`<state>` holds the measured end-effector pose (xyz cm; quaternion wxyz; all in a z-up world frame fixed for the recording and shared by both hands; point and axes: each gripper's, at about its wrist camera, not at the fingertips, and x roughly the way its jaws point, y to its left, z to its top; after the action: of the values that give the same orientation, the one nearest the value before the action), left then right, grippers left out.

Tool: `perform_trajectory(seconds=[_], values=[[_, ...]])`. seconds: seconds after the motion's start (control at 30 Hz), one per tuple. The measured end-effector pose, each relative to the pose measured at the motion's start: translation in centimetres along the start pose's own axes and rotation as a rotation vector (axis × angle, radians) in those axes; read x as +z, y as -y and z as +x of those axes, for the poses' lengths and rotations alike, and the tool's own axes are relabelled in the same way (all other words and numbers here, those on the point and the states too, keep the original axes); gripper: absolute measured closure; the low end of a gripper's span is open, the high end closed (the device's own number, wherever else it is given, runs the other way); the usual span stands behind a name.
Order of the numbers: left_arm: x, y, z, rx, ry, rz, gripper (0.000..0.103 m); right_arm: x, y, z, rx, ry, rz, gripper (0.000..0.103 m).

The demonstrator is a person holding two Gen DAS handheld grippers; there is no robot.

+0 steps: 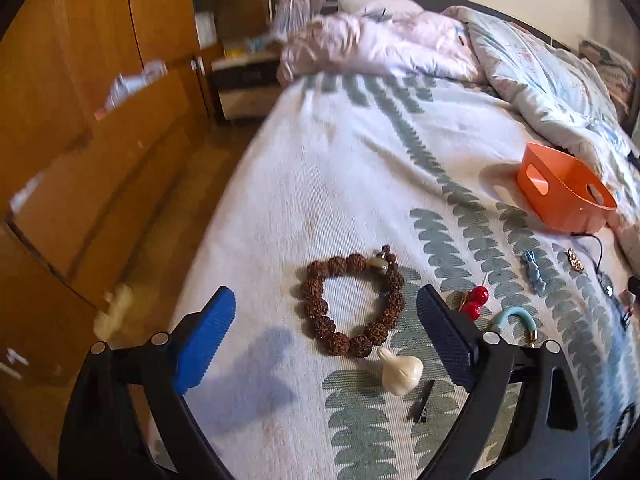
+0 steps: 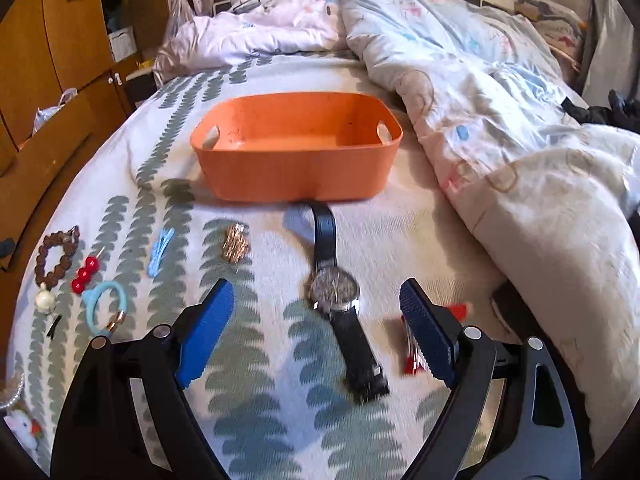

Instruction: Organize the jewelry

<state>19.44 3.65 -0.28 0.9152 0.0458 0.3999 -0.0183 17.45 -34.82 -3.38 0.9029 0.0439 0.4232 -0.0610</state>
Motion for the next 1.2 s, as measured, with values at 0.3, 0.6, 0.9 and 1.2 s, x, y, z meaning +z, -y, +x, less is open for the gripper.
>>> perform_trajectory(seconds=[0.3,0.6,0.9,1.2], values=[[-1.5,1.1,-2.0,0.015,-0.009,0.011,0.012,-2.7,-1.0,-2.2,0.026,-0.041,0.059,0.017],[-3.2,0.0,-5.8,0.008,0.051,-0.028,0.008,-6.1,-3.8,-6.8,0.057,0.017,0.058,0.011],[-5.1,1.5,-8.1,0.008,0.062,-0.001,0.006,-10.6,-3.9,-9.7,0.007,0.05,0.078,0.008],[-7.7,3.2,-9.6,-0.011,0.057,0.037,0.006,-15.3,-4.2,-11.0,-0.014,0.037,0.085,0.008]])
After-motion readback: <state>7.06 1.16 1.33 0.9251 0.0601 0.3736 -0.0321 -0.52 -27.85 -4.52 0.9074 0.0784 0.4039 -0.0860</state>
